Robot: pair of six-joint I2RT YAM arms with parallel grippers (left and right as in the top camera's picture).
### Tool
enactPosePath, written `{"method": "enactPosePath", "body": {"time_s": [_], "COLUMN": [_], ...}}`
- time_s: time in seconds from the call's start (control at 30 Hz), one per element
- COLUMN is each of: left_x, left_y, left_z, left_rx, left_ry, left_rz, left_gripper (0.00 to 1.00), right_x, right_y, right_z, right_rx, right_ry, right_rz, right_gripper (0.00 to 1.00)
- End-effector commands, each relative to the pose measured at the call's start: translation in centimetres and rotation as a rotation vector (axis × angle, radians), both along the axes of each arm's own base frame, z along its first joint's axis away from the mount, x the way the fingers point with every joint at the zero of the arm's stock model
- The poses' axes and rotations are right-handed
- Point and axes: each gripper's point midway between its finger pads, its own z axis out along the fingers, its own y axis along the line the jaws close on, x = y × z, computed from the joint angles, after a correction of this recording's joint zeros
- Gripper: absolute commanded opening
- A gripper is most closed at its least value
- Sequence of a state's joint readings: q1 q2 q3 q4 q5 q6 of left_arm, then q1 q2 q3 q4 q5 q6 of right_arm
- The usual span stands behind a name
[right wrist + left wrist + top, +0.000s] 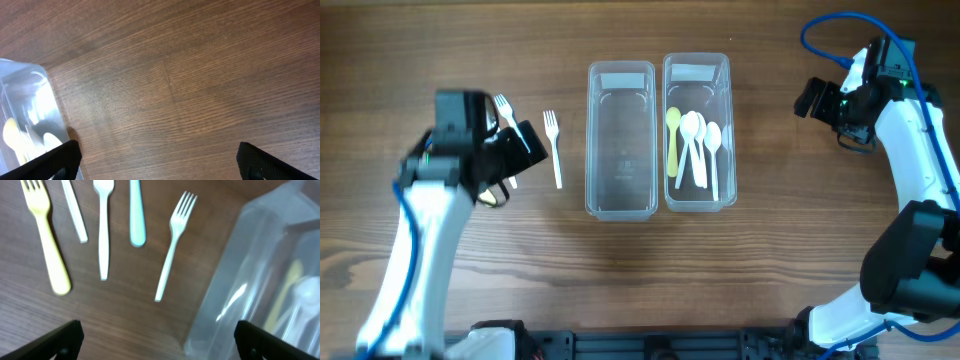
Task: Pack container
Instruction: 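Grasp a white fork with the left gripper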
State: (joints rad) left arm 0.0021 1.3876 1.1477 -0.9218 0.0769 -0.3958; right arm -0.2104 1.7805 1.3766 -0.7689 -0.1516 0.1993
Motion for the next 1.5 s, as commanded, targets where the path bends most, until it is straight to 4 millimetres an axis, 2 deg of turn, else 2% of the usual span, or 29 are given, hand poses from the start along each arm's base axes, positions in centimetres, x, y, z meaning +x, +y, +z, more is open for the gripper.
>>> {"method": "enactPosePath", "body": {"time_s": [0.0,0.03,0.13,0.2,0.27,0.37,0.4,0.43,0.5,0.7,0.83,0.9,1.03,1.27,1.47], "left_x": [3.2,4.7,6.5,6.9,7.0,7.6,7.9,8.3,9.3,9.1,9.4,9.7,9.7,10.0,9.3], "left_y": [0.0,0.0,-0.1,-0.5,-1.5,-3.4,-4.1,-4.8,-4.6,-4.3,-3.7,-4.1,-3.6,-3.6,-3.7], "left_z": [-1.4,-2.2,-3.9,-5.4,-7.0,-8.2,-8.4,-8.8,-9.7,-11.9,-12.2,-12.3,-12.8,-13.8,-15.6], "left_rx": [0.037,0.056,0.096,0.113,0.131,0.165,0.169,0.179,0.255,0.258,0.255,0.206,0.171,0.177,0.167], "left_ry": [0.111,0.133,0.164,0.187,0.205,0.195,0.181,0.174,0.183,0.241,0.238,0.222,0.23,0.233,0.285], "left_rz": [-0.134,-0.2,-0.339,-0.418,-0.532,-0.652,-0.666,-0.667,-0.553,-0.395,-0.384,-0.408,-0.395,-0.417,-0.402], "left_gripper": [0.99,0.99,0.99,0.99,0.93,0.83,0.82,0.83,0.84,0.81,0.83,0.83,0.75,0.72,0.63], "right_x": [0.0,0.0,0.0,0.0,0.0,0.0,0.0,-0.1,-0.2,-0.7,-0.7,-0.7,-0.7,-0.8,-1.0], "right_y": [0.3,0.3,0.4,0.4,0.4,0.4,0.4,0.4,0.4,0.5,0.5,0.5,0.5,0.6,0.6], "right_z": [-0.1,-0.2,-0.2,-0.2,-0.2,-0.2,-0.2,-0.2,-0.2,-0.4,-0.4,-0.4,-0.5,-0.5,-0.6], "right_rx": [0.016,0.017,0.017,0.017,0.017,0.017,0.018,0.018,0.019,0.024,0.024,0.024,0.024,0.026,0.028], "right_ry": [-0.003,-0.002,0.0,0.0,0.0,0.001,0.002,0.004,0.008,0.03,0.03,0.03,0.032,0.036,0.045], "right_rz": [0.016,0.016,0.016,0.016,0.016,0.016,0.016,0.016,0.016,0.016,0.016,0.016,0.016,0.015,0.015], "right_gripper": [0.99,1.0,0.99,0.99,1.0,0.99,1.0,0.99,1.0,1.0,0.99,0.99,0.99,1.0,0.99]}}
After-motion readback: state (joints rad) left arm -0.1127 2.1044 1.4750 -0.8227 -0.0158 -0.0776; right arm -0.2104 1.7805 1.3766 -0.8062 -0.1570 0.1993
